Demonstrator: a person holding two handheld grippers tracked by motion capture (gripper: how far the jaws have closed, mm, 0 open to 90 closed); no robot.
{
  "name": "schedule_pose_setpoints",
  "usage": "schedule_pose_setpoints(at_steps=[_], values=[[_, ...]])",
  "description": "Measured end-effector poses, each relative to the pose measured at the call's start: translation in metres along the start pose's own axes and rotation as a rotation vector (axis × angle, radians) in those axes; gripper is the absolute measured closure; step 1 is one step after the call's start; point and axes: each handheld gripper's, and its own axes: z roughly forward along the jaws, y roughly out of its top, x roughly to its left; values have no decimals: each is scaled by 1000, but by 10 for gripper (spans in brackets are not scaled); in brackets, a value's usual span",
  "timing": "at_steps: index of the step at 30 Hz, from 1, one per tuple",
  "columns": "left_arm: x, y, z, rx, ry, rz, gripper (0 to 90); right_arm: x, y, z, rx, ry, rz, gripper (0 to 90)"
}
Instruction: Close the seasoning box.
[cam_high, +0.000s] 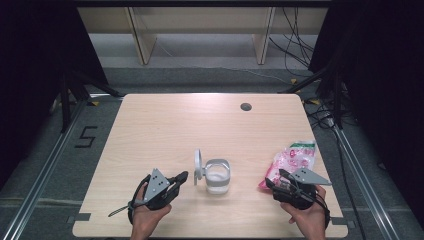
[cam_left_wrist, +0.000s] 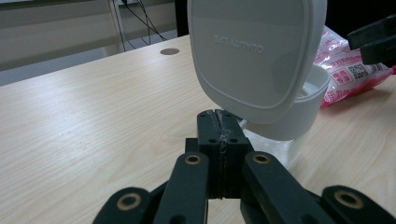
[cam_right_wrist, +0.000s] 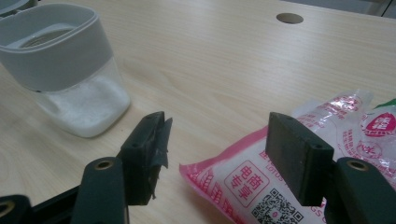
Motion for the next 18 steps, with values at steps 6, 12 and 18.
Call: schedule_pose_setpoints(at_steps=[6,12,18], values=[[-5,7,2,-23,-12,28,890,3,-2,0,-3,10,3,390],[-6,13,6,-29,-29,73,890,8,-4,2,14,29,-9,389],[-9,15,10,-44,-42,66,890,15,-7,1,27,52,29,387]])
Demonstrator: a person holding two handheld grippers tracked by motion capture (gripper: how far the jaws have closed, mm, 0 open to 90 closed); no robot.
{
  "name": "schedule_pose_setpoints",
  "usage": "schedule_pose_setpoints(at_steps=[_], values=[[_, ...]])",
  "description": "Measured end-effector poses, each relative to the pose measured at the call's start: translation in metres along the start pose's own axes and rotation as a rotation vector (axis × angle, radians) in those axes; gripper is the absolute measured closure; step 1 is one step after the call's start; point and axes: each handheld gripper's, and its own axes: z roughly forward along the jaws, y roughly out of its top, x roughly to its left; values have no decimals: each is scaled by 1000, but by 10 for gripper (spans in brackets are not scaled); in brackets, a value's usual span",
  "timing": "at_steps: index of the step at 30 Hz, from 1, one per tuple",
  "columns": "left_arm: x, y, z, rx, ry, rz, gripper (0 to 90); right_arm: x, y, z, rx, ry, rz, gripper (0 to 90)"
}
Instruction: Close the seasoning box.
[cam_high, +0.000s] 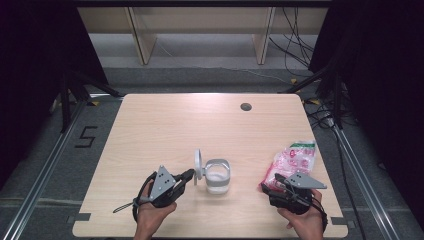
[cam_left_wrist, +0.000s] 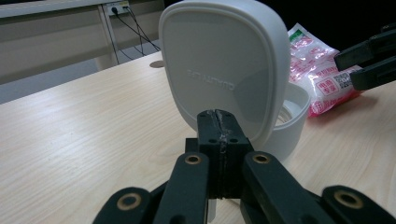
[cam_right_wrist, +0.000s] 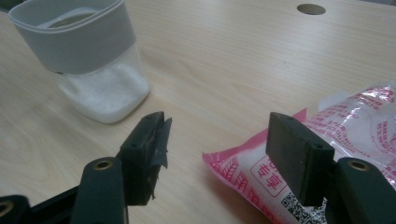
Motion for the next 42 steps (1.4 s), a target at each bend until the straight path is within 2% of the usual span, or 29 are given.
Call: schedule_pose_setpoints(at_steps=[1,5,6,9,13,15,16,18,21,22,23,24,25,30,34,35,37,40,41,42], values=[[-1,1,0,4,-1,0,889,-2,0,0,-1,4,-23,387],[0,3,-1,8,6,19,889,1,-2,-2,21,4,-4,387],[-1,3,-1,8,9,18,889,-1,-2,-1,12,7,-28,387],[0,4,0,-5,5,17,889,0,-3,0,4,15,-36,387],[-1,5,-1,9,10,23,889,1,-3,-1,12,5,-34,387],[-2,5,0,0,0,21,890,2,-4,-2,14,15,-32,387],[-2,5,0,13,5,26,889,2,-4,-2,13,16,-30,387],[-3,6,0,10,2,32,890,5,-5,-2,13,20,-3,387],[-4,8,1,6,3,28,890,3,-5,-3,3,15,-43,387],[-5,8,2,-6,-3,24,889,3,-5,-4,1,17,-35,387],[-5,9,1,4,4,30,889,4,-5,-4,7,33,-28,387],[-4,9,1,0,0,40,889,4,-6,-4,2,24,-26,387],[-5,9,2,-5,-4,31,889,4,-6,-5,2,19,-36,387],[-5,10,0,0,5,33,889,4,-7,-5,7,20,-36,387],[-5,10,0,-12,3,33,888,7,-8,-5,10,24,-3,387],[-5,11,-1,-1,9,41,888,5,-8,-5,5,27,-28,387],[-4,11,-1,2,11,43,888,5,-8,-6,11,25,-31,387],[-4,12,-1,1,10,49,889,6,-9,-6,3,31,-26,387],[-4,12,-1,-2,11,46,889,9,-9,-7,6,28,0,387],[-4,12,-1,-3,13,47,889,9,-9,-7,10,27,-11,387]])
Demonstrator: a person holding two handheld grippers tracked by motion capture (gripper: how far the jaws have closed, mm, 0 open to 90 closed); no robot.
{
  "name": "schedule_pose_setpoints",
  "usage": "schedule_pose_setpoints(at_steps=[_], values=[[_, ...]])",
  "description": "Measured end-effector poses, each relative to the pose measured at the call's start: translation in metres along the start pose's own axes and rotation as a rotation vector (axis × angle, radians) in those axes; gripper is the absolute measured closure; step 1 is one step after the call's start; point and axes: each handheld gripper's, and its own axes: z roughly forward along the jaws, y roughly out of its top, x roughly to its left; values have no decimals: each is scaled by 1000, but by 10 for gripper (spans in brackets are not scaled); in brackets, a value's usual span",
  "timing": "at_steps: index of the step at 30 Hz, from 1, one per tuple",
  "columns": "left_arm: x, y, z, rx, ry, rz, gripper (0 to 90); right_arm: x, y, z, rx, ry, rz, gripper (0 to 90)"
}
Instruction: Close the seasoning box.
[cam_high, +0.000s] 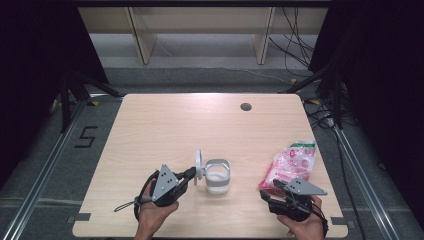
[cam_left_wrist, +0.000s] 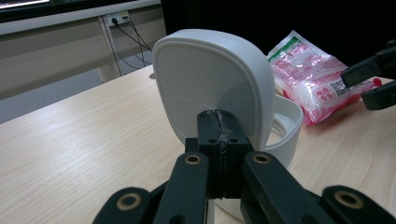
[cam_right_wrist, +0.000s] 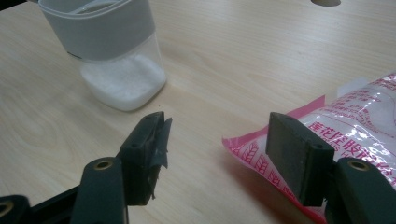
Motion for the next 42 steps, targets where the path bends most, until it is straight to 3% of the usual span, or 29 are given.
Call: schedule_pose_setpoints(at_steps=[1,3,4,5,9,10,12,15,16,17,20,22,23,24,29,32,34,37,38,39,42], values=[[0,0,0,0,-1,-4,889,-2,0,-1,3,1,-19,387],[-1,0,0,-1,-2,-6,889,0,-1,-2,8,-1,-11,387],[-1,1,0,1,-2,0,889,-1,-1,-1,-6,10,-37,387],[-1,1,1,-1,-2,0,889,-1,-2,-2,4,21,-14,387],[-2,2,1,-10,-3,-2,889,0,-3,-4,6,-7,-23,387],[-2,2,1,-9,-2,0,888,2,-4,-4,1,3,-3,387],[-3,3,1,-9,-5,5,888,1,-5,-4,0,18,-17,387],[-4,4,2,-14,-5,-1,888,0,-5,-6,-1,-3,-29,387],[-4,4,2,-13,-5,2,887,3,-6,-7,15,5,9,387],[-5,5,2,-15,-7,7,887,3,-6,-6,6,7,11,387],[-6,5,3,-17,-9,10,887,1,-6,-7,7,6,-19,386],[-7,6,4,-19,-10,7,887,4,-7,-6,6,5,11,386],[-7,7,4,-18,-13,11,887,2,-7,-7,2,-1,-29,386],[-8,7,5,-20,-15,12,887,2,-7,-6,-2,-2,-34,386],[-11,10,8,-9,-23,23,884,3,-8,-6,7,6,-24,386],[-14,11,8,-13,-29,25,880,5,-9,-6,28,11,7,386],[-14,12,9,-16,-34,25,878,3,-9,-5,10,8,-26,386],[-14,12,9,-13,-47,4,852,5,-9,-5,17,17,11,386],[-13,11,9,-17,-57,0,828,2,-9,-3,10,8,-24,386],[-14,11,9,-19,-57,-7,805,5,-10,-3,18,5,7,386],[-13,9,8,10,-60,7,722,3,-10,-3,18,9,-21,386]])
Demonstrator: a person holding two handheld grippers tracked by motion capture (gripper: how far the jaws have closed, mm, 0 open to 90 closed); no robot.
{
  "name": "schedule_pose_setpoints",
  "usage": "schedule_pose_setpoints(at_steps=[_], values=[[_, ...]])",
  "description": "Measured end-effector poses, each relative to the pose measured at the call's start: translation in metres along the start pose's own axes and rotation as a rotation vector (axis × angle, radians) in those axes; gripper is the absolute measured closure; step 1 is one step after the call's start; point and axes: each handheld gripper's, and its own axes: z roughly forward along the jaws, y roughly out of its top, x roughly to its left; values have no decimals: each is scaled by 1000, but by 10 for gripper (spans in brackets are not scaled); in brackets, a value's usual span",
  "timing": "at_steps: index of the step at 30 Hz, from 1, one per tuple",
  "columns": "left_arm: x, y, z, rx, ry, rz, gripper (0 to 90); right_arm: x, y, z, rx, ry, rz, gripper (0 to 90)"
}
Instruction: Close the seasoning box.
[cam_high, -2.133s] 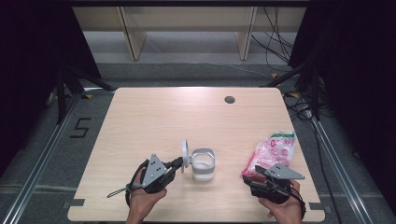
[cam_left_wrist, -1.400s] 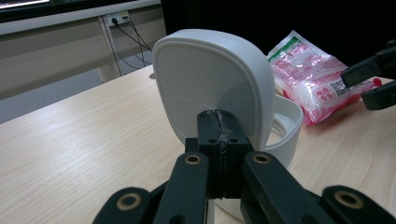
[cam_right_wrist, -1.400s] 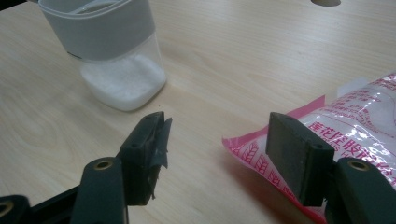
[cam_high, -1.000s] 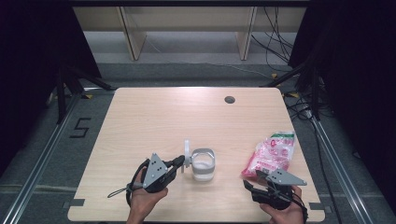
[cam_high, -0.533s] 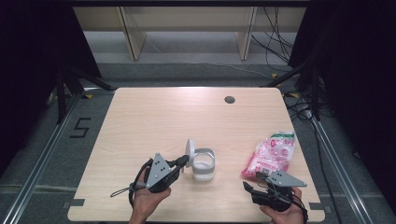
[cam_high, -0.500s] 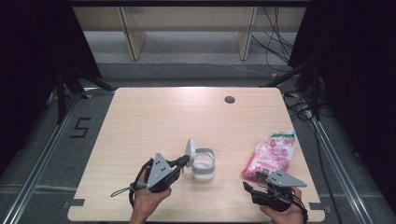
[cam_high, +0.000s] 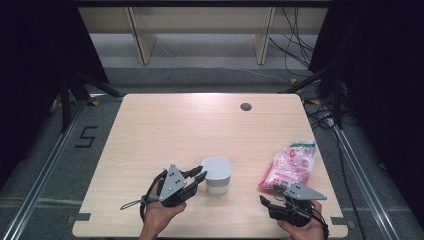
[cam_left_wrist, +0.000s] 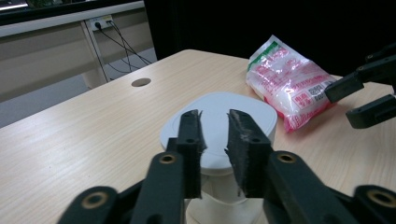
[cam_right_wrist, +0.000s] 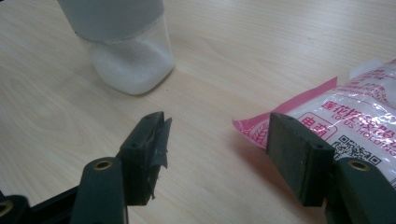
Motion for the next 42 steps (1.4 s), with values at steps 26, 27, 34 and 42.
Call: schedule_pose_setpoints(at_steps=[26,27,34,42], values=[[-3,-19,-7,40,-1,-73,311,2,0,1,14,18,-2,362],[-3,-20,-7,42,-3,-71,307,0,0,1,11,14,-19,362],[-6,-28,-11,61,-10,-96,288,0,0,2,13,22,-12,362],[-7,-36,-10,52,-7,-100,277,1,-1,3,10,32,-15,362]])
